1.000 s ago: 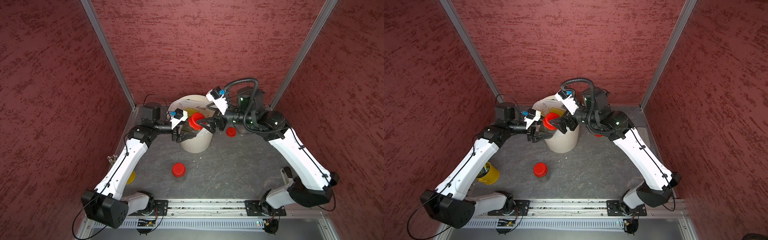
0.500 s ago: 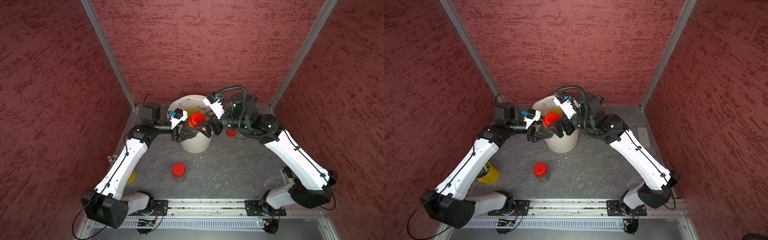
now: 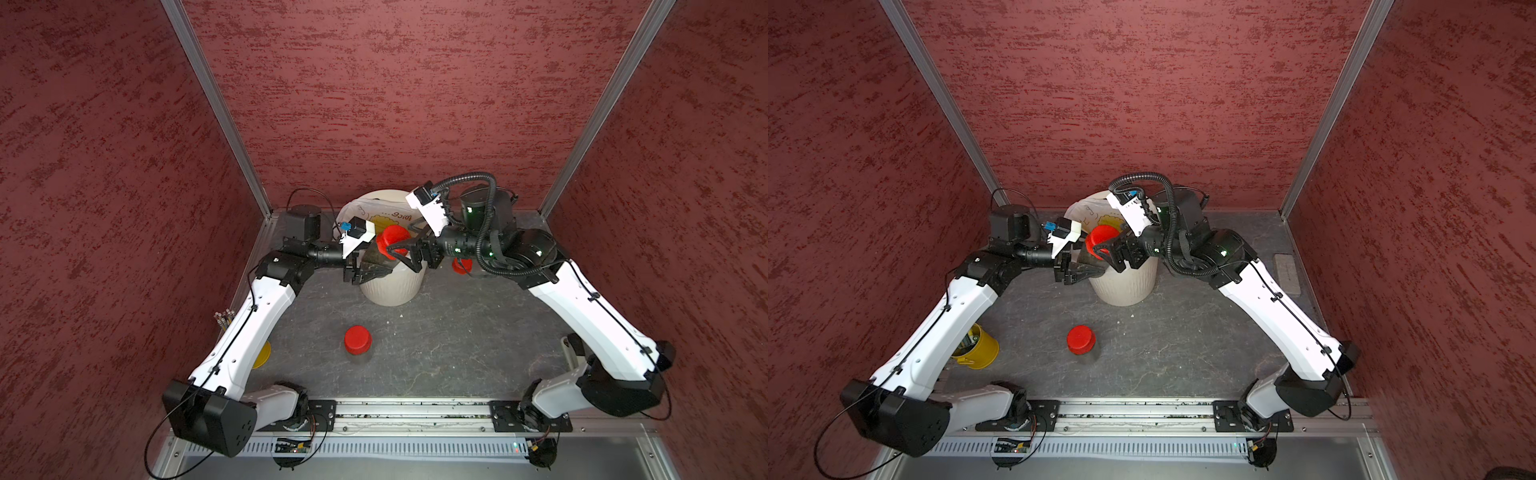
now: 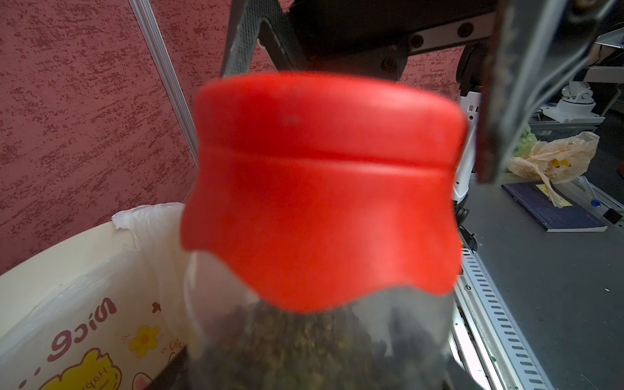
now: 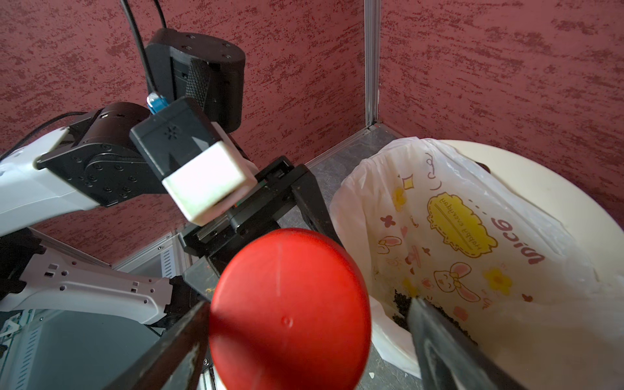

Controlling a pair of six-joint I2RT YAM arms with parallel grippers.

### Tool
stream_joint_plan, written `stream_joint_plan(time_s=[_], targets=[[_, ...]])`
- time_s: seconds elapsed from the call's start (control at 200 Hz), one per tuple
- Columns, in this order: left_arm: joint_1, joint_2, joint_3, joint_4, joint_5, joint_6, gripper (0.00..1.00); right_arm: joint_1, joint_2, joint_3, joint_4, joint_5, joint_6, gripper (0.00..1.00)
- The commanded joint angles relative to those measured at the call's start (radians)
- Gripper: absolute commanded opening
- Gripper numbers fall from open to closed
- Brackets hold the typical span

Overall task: Empty moldy tea leaves from jars
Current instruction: Unscrew the lid from the jar.

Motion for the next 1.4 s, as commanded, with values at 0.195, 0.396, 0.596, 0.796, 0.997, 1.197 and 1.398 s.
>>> stream_joint_plan(time_s=[0.195,0.396,0.596,0.796,0.997,1.197,1.398], targets=[[0.003,0.0,0.024,0.003,0.011,-0.009,0.68,0.015,0.019,0.02,0.029,-0.003,0.007,0.87],[0.003,0.004,0.023,0.005,0.012,-0.009,0.68,0.018,0.024,0.027,0.028,-0.001,-0.002,0.85],[0.003,0.001,0.023,0.005,0.01,-0.009,0.68,0.018,0.027,0.027,0.027,-0.007,-0.021,0.73],[0.003,0.001,0.024,0.003,0.01,-0.008,0.68,0.018,0.023,0.018,0.024,-0.035,-0.079,0.57],[0.003,-0.001,0.025,0.003,0.01,-0.009,0.68,0.017,0.016,0.024,0.007,-0.091,-0.2,0.48],[0.002,-0.002,0.025,0.001,0.012,-0.008,0.68,0.012,0.041,0.068,-0.049,-0.131,-0.351,0.43],[0.002,-0.002,0.024,-0.002,0.012,-0.006,0.69,-0.014,0.071,0.127,-0.112,-0.223,-0.496,0.42]])
